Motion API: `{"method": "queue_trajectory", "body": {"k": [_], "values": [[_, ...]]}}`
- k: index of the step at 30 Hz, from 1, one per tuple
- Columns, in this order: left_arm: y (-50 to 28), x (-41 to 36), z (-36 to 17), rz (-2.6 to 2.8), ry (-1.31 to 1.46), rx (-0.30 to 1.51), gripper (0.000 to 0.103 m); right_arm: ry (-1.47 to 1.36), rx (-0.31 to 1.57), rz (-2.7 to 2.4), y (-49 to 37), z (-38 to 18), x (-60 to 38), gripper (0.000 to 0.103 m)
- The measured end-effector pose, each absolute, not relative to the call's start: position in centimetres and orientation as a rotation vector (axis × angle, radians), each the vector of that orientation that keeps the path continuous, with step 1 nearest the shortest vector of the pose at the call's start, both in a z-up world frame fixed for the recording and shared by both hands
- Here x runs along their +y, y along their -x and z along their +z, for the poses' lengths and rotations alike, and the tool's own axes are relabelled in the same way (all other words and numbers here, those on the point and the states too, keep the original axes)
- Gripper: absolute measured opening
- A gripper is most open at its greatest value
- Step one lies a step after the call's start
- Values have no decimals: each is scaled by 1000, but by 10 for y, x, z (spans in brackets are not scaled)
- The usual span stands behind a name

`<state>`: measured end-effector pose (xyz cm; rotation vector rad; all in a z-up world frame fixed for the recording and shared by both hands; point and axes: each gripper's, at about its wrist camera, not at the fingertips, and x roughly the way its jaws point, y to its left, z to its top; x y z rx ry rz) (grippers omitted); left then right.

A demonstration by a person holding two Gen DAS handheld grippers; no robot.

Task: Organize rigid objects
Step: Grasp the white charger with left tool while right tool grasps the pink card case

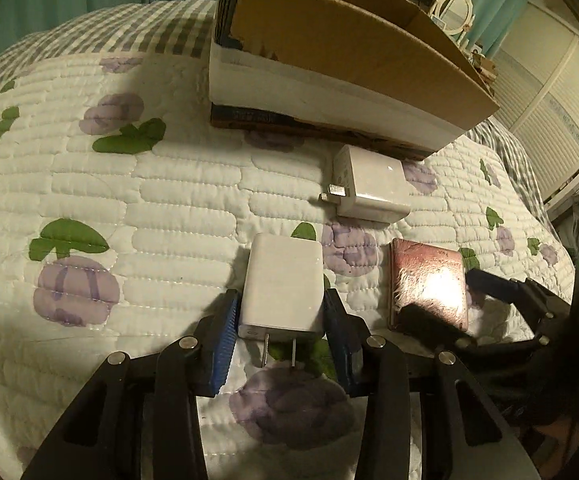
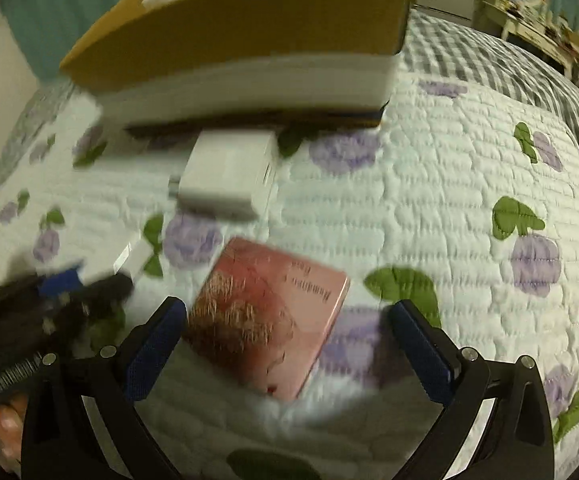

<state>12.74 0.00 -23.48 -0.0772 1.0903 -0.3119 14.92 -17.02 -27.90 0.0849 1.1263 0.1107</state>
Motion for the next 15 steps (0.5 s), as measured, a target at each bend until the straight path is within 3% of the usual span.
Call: {"method": "queue_trajectory", "body": {"k": [6, 8, 9, 14, 15], "values": [[-118, 9, -219, -268, 51, 1032, 41, -22, 1123, 61, -154, -285, -151, 102], [-115, 12, -214, -258, 41, 1018, 41, 23, 1113, 48, -159, -288, -135, 91], [-113, 14, -211, -249, 36, 1007, 41, 35, 1095, 45, -158, -286, -130, 79], [-105, 27, -198, -213, 39, 977, 40, -35, 1062, 71, -150, -274, -134, 69], [-103, 31, -196, -204, 40, 973, 41, -50, 1055, 75, -148, -271, -136, 43]]}}
